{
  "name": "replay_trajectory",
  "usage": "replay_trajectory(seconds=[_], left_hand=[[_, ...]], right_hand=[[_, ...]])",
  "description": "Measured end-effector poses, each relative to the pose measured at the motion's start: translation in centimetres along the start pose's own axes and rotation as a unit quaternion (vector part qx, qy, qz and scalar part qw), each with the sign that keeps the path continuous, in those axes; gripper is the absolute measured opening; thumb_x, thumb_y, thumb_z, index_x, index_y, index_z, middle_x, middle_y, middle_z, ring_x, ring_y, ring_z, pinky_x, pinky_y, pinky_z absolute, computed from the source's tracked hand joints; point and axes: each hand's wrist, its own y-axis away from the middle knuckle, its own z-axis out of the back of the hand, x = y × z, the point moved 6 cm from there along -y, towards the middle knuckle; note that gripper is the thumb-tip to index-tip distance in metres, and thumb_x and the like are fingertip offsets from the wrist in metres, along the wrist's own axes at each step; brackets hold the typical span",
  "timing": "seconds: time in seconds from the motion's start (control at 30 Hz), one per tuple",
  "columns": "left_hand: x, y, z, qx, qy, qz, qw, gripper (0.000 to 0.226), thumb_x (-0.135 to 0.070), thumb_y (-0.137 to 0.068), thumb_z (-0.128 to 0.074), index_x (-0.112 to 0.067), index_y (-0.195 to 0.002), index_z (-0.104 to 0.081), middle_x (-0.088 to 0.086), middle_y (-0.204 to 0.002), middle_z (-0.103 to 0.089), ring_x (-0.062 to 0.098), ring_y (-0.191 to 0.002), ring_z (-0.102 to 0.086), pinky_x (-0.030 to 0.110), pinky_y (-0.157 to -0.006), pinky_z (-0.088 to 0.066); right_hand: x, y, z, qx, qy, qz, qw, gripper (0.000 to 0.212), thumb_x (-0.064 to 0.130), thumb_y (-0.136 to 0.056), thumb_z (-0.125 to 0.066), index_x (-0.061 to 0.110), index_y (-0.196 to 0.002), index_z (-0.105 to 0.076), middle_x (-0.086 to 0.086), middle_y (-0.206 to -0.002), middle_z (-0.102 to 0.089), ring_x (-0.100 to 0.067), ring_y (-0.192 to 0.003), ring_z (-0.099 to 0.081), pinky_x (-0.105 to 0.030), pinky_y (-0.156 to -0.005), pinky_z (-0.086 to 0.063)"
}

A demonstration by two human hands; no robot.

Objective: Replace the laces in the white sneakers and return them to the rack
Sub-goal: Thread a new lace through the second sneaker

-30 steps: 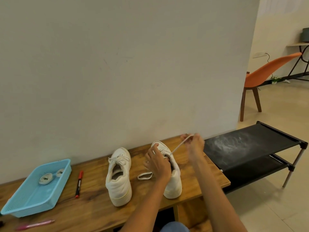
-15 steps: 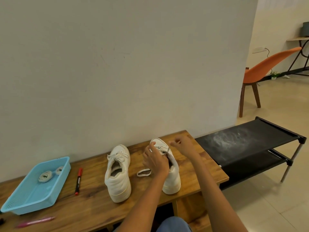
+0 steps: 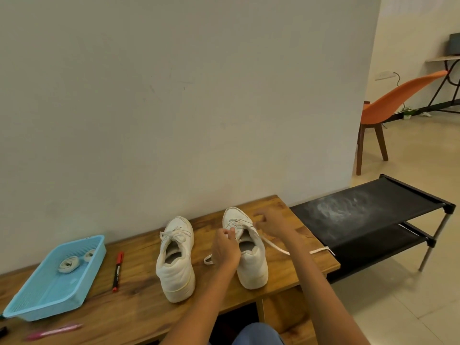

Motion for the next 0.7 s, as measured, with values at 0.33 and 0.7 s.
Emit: replay_trajectory(seconds=[0.33,0.7], left_hand=[[-0.3,-1.0,0.2,0.052,-0.182,-0.027,0.982,0.035,-0.037,-0.100,-0.037,-0.009,-0.109,-0.057,0.008,-0.109,-0.064,0.024,-0.100,-0.060,0.030,-0.072,-0.042],[-1.1,-2.3,0.6,0.042,0.058,0.011,0.997,0.017,-0.020,-0.094,-0.053,-0.011,-0.090,-0.068,0.002,-0.088,-0.064,0.019,-0.084,-0.057,0.029,-0.068,-0.045]], right_hand=[[-0.7,-0.5,-1.6,0.003,0.213,-0.009,0.977,0.021,0.012,-0.096,-0.043,0.018,-0.109,-0.058,-0.004,-0.108,-0.064,-0.015,-0.082,-0.051,-0.024,-0.068,-0.041],[0.6,-0.7,-1.9,-0.115,0.124,-0.016,0.985,0.025,0.012,-0.093,-0.049,0.013,-0.112,-0.065,-0.006,-0.106,-0.067,-0.019,-0.090,-0.060,-0.022,-0.069,-0.043]])
